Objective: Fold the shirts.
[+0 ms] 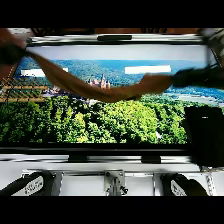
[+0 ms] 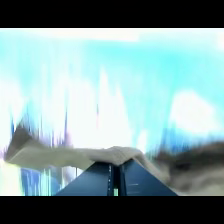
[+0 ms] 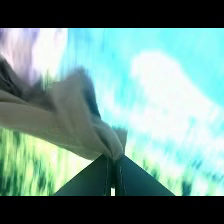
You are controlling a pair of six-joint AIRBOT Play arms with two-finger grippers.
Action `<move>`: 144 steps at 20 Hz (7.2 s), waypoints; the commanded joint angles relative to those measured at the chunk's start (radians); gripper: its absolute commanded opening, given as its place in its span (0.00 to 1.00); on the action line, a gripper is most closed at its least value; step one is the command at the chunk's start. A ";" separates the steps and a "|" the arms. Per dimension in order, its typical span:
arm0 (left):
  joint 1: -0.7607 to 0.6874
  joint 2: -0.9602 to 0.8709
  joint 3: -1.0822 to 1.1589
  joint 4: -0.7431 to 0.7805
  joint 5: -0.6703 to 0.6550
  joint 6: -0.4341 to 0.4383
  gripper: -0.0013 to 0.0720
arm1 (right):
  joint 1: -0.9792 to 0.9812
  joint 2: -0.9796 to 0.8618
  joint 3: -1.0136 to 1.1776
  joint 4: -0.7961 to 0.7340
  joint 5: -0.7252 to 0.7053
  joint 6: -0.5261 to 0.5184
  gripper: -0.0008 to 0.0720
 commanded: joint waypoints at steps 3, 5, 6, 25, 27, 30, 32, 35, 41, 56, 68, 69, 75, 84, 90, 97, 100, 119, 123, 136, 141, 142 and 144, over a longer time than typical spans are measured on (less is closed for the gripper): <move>0.001 0.291 0.312 0.009 0.231 -0.045 0.06 | 0.000 0.326 0.207 0.009 -0.449 0.126 0.10; 0.001 0.387 0.296 0.074 0.165 -0.081 0.06 | 0.000 0.401 0.207 0.006 -0.423 0.139 0.10; 0.001 0.424 0.285 0.139 0.111 -0.139 0.06 | 0.000 0.425 0.207 -0.006 -0.377 0.152 0.10; 0.000 0.013 -0.509 0.397 0.037 -0.180 0.06 | 0.000 -0.494 0.206 -0.035 -0.121 0.269 0.10; -0.001 -0.113 -0.488 0.310 0.131 -0.180 0.07 | 0.000 -0.597 0.206 0.068 -0.274 0.271 0.10; -0.002 -0.238 -0.481 0.174 0.332 -0.180 0.07 | 0.000 -0.690 0.206 0.154 -0.415 0.271 0.10; -0.002 -0.294 -0.481 0.100 0.452 -0.180 0.07 | 0.000 -0.731 0.206 0.153 -0.476 0.271 0.10; -0.003 -0.360 -0.482 0.033 0.487 -0.180 0.07 | 0.000 -0.781 0.206 0.153 -0.488 0.271 0.10; -0.021 -0.419 -0.482 0.039 0.273 -0.127 0.07 | -0.001 -0.802 0.206 0.152 -0.361 0.272 0.19; 0.217 -0.115 -0.993 0.159 -0.354 -0.028 0.95 | -0.291 -0.435 -0.138 -0.027 0.433 0.163 0.86; 0.216 -0.092 -1.158 0.033 -0.166 0.012 0.93 | -0.296 -0.387 -0.216 -0.008 0.400 0.140 0.86; 0.212 -0.092 -1.158 0.033 -0.154 0.012 0.93 | -0.296 -0.386 -0.216 -0.009 0.398 0.141 0.86; 0.113 -0.092 -1.157 0.018 -0.064 0.012 0.92 | -0.292 -0.387 -0.216 -0.009 0.389 0.156 0.86; 0.098 -0.089 -1.138 0.019 -0.069 0.016 0.07 | -0.290 -0.411 -0.438 0.075 0.150 0.156 0.86; 0.098 -0.087 -1.080 0.018 -0.086 0.015 0.07 | -0.290 -0.498 -0.455 0.217 -0.029 0.159 0.86; 0.098 -0.084 -1.080 0.020 -0.112 0.020 0.07 | -0.199 -0.552 -0.454 0.179 -0.063 0.183 0.20; 0.106 -0.061 -1.014 0.059 -0.112 0.047 0.06 | -0.206 -0.474 -0.424 0.189 -0.009 0.117 0.10; 0.125 0.497 0.134 0.315 -0.109 -0.008 0.07 | -0.208 0.486 0.259 -0.137 -0.021 0.087 0.10; 0.125 0.465 -0.032 0.343 -0.127 0.001 0.07 | -0.208 0.367 0.242 -0.140 0.173 0.043 0.10; 0.122 -0.114 -0.519 0.231 0.196 -0.064 0.07 | 0.038 -0.410 -0.161 0.095 -0.507 0.152 0.10; 0.098 -0.224 -0.520 0.078 0.442 -0.068 0.07 | 0.043 -0.516 -0.162 0.087 -0.738 0.163 0.10; 0.076 -0.249 -0.520 0.079 0.456 -0.067 0.07 | 0.043 -0.533 -0.162 0.089 -0.740 0.162 0.10; 0.029 -0.303 -0.520 0.079 0.471 -0.067 0.07 | 0.043 -0.565 -0.162 0.089 -0.727 0.163 0.10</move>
